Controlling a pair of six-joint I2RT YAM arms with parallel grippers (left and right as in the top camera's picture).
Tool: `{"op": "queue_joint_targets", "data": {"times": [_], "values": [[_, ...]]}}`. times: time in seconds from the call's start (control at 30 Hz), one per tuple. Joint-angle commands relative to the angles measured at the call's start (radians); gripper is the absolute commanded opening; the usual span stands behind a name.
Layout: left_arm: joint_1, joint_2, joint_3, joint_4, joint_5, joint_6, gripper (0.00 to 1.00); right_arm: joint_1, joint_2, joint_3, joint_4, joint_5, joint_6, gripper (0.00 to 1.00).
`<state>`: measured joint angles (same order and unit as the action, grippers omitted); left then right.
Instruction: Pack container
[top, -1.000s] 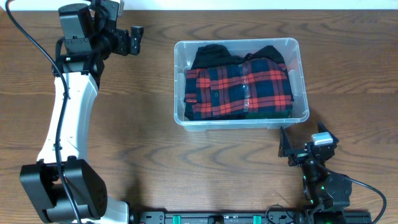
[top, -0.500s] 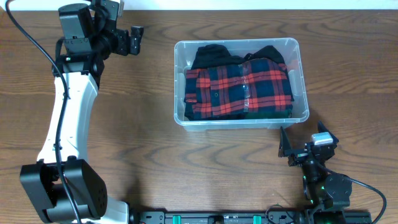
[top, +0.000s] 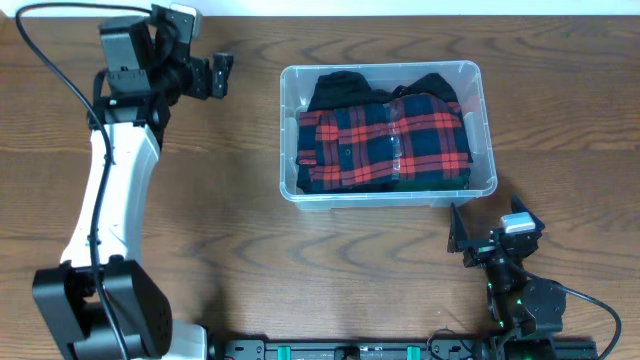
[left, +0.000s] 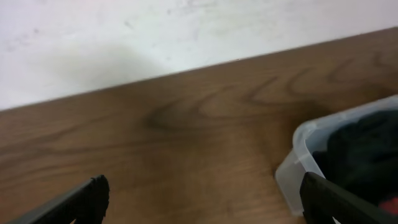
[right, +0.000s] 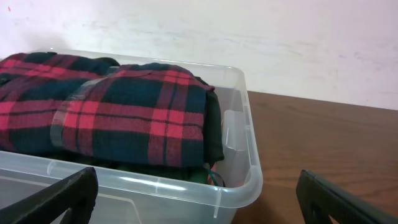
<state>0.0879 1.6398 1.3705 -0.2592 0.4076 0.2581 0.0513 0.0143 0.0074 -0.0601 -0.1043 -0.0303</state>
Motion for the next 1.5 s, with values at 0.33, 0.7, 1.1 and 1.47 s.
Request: {"op": "queue_joint_targets", "data": {"times": [0.33, 0.7, 1.1, 1.47], "values": [[0.0, -0.308, -0.415, 0.002, -0.001, -0.009, 0.98, 0.009, -0.009, -0.002, -0.004, -0.002, -0.008, 0.99], [0.0, -0.636, -0.951, 0.01, -0.002, 0.011, 0.98, 0.009, -0.009, -0.002, -0.004, -0.002, -0.008, 0.99], [0.0, -0.877, -1.227, 0.227, -0.001, 0.014, 0.98, 0.009, -0.009, -0.002, -0.004, -0.002, -0.008, 0.99], [0.0, -0.966, -1.318, 0.299, -0.002, 0.013, 0.98, 0.009, -0.009, -0.002, -0.004, -0.002, -0.008, 0.99]]}}
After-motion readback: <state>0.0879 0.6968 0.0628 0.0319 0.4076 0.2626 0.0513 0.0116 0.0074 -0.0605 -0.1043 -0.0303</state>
